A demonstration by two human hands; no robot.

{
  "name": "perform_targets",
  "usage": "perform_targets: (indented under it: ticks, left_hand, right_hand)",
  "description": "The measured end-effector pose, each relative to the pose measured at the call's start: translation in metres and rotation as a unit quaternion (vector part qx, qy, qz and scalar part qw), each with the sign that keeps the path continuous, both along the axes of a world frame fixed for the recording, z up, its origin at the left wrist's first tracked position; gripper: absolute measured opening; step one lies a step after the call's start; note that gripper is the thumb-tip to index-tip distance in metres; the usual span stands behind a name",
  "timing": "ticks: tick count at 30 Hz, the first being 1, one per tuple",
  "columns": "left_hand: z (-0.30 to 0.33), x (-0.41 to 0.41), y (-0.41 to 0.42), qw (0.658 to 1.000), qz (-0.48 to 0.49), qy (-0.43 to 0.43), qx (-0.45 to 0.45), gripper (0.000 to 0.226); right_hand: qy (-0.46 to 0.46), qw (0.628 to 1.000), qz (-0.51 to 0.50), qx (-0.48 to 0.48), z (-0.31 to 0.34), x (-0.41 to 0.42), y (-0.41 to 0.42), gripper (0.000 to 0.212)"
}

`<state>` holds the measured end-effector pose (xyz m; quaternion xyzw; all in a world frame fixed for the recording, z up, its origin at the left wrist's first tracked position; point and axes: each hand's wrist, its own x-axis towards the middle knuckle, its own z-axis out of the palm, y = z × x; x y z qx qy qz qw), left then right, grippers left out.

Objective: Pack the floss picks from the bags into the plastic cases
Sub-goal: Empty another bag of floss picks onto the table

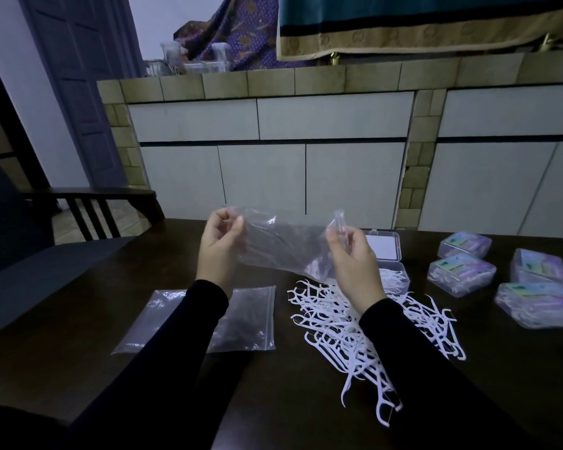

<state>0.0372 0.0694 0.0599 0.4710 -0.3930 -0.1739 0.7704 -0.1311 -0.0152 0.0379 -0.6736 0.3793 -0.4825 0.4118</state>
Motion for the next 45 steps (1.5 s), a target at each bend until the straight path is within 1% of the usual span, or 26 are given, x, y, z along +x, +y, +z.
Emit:
perform_targets:
  ticks: [2,3,4,6,7,8,11,12,14,15,18,22,24,26,28,29,32,33,35,37,40,45]
  left_hand:
    - [0.000,0.001,0.001,0.999,-0.012,0.024,0.025,0.015]
    - [0.000,0.004,0.000,0.997,-0.012,0.046,0.054,0.006]
    - [-0.001,0.006,-0.001,0.993,-0.009,0.068,0.098,0.015]
    - [-0.003,0.007,-0.001,0.976,-0.011,0.094,0.194,0.050]
    - [-0.005,0.007,-0.002,0.971,-0.007,0.098,0.218,0.055]
    - [-0.005,0.006,-0.002,0.970,0.000,0.097,0.224,0.050]
    - [-0.006,0.003,-0.003,0.980,0.024,0.050,0.190,0.018]
    - [-0.005,0.002,-0.003,0.984,0.020,0.037,0.172,0.011]
    - [-0.007,0.003,-0.004,0.988,0.020,0.030,0.151,0.008]
    - [-0.007,0.004,-0.004,0.988,0.020,0.032,0.150,0.006]
    - [-0.009,0.003,-0.003,0.987,0.023,0.040,0.157,0.028]
    - [-0.008,0.003,-0.005,0.986,0.083,0.044,0.136,0.023]
    - [-0.009,0.005,-0.009,0.986,0.112,0.030,0.122,0.021]
    - [-0.009,0.005,-0.011,0.984,0.124,0.004,0.129,0.016]
    - [-0.008,0.005,-0.010,0.982,0.097,-0.012,0.161,0.014]
    - [-0.009,0.006,-0.009,0.979,0.070,-0.019,0.191,0.018]
    - [-0.012,0.011,-0.004,0.964,-0.034,-0.001,0.263,0.044]
    - [-0.013,0.012,-0.004,0.961,-0.062,0.007,0.269,0.046]
    - [-0.015,0.010,-0.003,0.963,-0.089,0.024,0.255,0.032]
    - [-0.016,0.011,-0.004,0.968,-0.081,0.018,0.238,0.020]
    - [-0.017,0.013,-0.003,0.976,-0.072,-0.003,0.207,0.014]
    - [-0.008,0.008,-0.002,0.980,0.016,-0.005,0.200,0.012]
  right_hand:
    - [-0.023,0.999,-0.034,-0.012,0.000,-0.001,-0.004,0.019]
    - [-0.034,0.998,-0.041,-0.015,-0.001,-0.002,-0.004,0.014]
    - [-0.042,0.998,-0.043,-0.016,-0.001,-0.002,-0.004,0.010]
    - [-0.050,0.998,-0.038,-0.017,-0.001,-0.002,-0.003,0.009]
    - [-0.055,0.998,-0.035,-0.015,-0.002,-0.002,-0.004,0.009]
    - [-0.063,0.997,-0.032,-0.009,-0.003,-0.002,-0.005,0.010]
    - [-0.099,0.995,-0.023,0.024,-0.004,-0.002,-0.005,0.010]
    - [-0.110,0.993,-0.020,0.036,-0.003,-0.002,-0.004,0.015]
    - [-0.105,0.993,-0.019,0.052,-0.001,-0.002,-0.002,0.033]
    - [-0.094,0.994,-0.018,0.054,-0.002,-0.003,-0.001,0.038]
    - [-0.077,0.995,-0.016,0.059,-0.006,-0.002,-0.002,0.036]
    - [-0.091,0.993,-0.038,0.070,-0.011,0.000,-0.006,0.030]
    - [-0.102,0.991,-0.049,0.067,-0.011,0.000,-0.008,0.027]
    - [-0.115,0.989,-0.063,0.069,-0.009,-0.001,-0.008,0.025]
    - [-0.128,0.987,-0.071,0.071,-0.006,-0.004,-0.007,0.024]
    - [-0.132,0.986,-0.074,0.070,-0.005,-0.006,-0.007,0.025]
    - [-0.141,0.984,-0.086,0.064,-0.002,-0.010,-0.005,0.027]
    - [-0.140,0.984,-0.091,0.063,-0.002,-0.011,-0.005,0.027]
    - [-0.135,0.985,-0.091,0.064,-0.003,-0.011,-0.004,0.026]
    - [-0.129,0.986,-0.084,0.070,-0.002,-0.011,-0.002,0.024]
    - [-0.128,0.985,-0.084,0.074,0.002,-0.012,-0.001,0.024]
    - [-0.107,0.989,-0.081,0.059,-0.001,-0.011,0.000,0.026]
